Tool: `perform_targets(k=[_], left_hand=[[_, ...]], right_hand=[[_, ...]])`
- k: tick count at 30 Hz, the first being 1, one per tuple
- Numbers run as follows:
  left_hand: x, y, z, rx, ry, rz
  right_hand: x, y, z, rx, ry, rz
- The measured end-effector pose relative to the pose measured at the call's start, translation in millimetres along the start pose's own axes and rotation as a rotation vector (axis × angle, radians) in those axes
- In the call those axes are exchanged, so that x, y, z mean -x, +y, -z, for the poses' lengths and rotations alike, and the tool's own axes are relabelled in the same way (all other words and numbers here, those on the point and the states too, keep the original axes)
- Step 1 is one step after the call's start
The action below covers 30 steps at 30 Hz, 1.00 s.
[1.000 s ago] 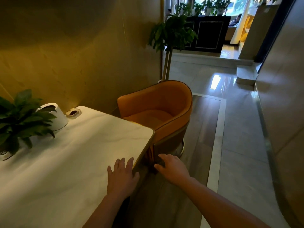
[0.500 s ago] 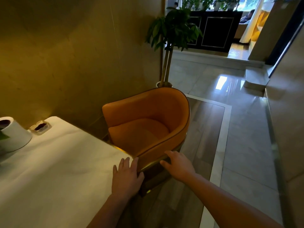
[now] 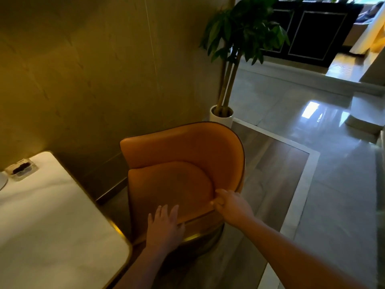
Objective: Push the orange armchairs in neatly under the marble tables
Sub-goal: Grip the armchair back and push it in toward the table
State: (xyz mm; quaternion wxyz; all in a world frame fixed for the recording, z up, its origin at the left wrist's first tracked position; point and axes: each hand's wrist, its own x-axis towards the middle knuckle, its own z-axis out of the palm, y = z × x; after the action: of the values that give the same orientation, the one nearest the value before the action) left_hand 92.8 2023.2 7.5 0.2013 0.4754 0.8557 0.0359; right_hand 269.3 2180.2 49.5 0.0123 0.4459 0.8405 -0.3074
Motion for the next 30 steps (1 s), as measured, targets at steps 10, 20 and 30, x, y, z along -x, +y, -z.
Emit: perform_targets(k=[10, 20, 30], left_hand=[[-109.7, 164.5, -40.7, 0.103, -0.122, 0.253], [-201.9, 257.1, -51.7, 0.213, -0.112, 0.457], [-310.0, 312.5, -79.9, 0.558, -0.023, 0.748]], right_hand=[[-140.6, 139.3, 100.3, 0.205, -0.126, 0.202], [-256.0, 167.0, 154.8, 0.383, -0.211, 0.452], [-384.3, 189.8, 165.4, 0.669, -0.335, 0.738]])
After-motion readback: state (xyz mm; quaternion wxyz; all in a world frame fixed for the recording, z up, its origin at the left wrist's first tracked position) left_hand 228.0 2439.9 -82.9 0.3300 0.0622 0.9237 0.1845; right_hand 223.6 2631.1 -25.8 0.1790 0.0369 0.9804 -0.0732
